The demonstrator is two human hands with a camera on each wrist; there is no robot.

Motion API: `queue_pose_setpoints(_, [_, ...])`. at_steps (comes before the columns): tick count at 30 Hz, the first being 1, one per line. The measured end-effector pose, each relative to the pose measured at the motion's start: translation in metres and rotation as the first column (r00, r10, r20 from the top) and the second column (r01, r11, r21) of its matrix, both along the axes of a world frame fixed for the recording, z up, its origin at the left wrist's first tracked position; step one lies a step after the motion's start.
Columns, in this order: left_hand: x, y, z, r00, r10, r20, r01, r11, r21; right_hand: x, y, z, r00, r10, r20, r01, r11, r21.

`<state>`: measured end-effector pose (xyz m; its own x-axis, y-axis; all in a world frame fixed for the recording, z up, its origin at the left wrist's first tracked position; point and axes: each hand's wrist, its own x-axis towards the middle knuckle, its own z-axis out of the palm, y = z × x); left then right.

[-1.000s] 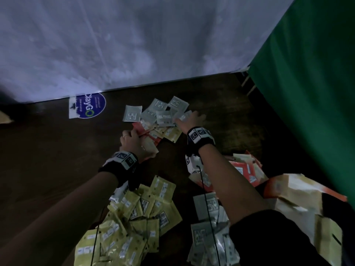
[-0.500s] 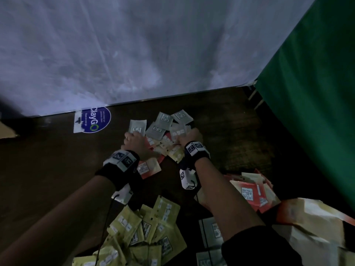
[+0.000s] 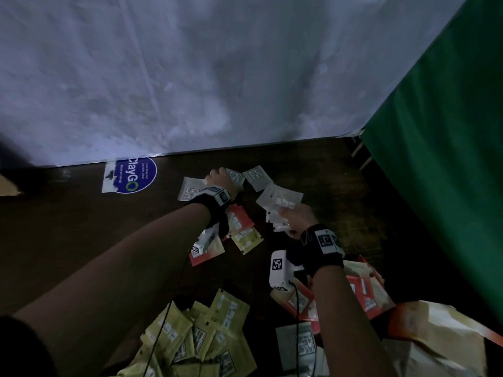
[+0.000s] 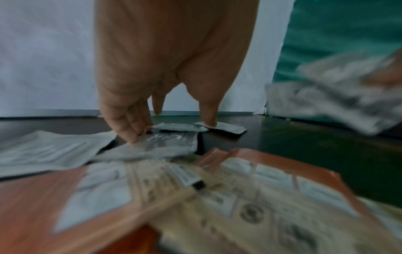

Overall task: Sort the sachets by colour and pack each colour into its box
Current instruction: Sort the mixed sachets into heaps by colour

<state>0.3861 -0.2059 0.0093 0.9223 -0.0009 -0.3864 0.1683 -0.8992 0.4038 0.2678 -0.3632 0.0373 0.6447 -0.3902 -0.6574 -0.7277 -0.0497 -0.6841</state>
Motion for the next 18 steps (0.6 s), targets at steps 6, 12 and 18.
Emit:
queue_pose_setpoints(6, [0.008,-0.005,-0.008,0.993,-0.109,-0.053,0.117,0.976,0.182,-0.012,-0.007,0.019,0.996,-0.001,0.091,-0.008,0.995,0.095])
queue_pose_setpoints(12, [0.006,0.000,0.004,0.981,-0.151,-0.122,0.169,0.974,0.151,-0.017,-0.008,0.029,0.993,0.030,0.116,-0.041,0.995,0.093])
queue_pose_setpoints(18, [-0.006,0.007,0.024,0.972,-0.234,0.038,0.234,0.972,-0.015,-0.018,0.001,0.037,0.990,-0.022,0.139,-0.012,0.971,0.239])
